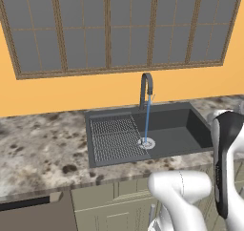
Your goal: Pick the kiwi from the sink and place it on the cutting board to airdry. Then turn off the sink faucet.
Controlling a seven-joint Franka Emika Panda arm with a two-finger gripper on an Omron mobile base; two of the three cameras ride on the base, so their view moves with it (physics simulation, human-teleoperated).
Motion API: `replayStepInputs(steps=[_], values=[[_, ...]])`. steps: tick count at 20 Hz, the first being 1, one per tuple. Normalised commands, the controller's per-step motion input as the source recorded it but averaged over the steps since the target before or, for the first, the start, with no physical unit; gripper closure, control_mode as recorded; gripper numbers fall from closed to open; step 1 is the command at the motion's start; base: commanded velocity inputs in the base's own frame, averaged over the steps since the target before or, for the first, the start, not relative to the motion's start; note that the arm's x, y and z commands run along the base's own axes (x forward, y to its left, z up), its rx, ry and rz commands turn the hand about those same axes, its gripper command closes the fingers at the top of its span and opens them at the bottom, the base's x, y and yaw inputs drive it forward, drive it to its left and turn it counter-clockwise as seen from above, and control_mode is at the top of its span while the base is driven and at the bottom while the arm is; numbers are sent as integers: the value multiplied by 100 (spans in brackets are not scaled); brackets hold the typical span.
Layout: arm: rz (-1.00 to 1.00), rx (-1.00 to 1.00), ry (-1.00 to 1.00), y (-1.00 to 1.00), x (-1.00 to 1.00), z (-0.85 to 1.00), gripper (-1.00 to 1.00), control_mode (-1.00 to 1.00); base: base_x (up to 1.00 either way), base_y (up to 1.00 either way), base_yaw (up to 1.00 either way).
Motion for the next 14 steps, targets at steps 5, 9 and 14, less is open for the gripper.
replayStepInputs(steps=[5, 9, 14], values=[[-8, 0, 0, -27, 0, 0, 100, -100, 0, 0, 0], [-6, 0, 0, -24, 0, 0, 100, -100, 0, 0, 0], [-7, 0, 0, -27, 0, 0, 100, -100, 0, 0, 0]])
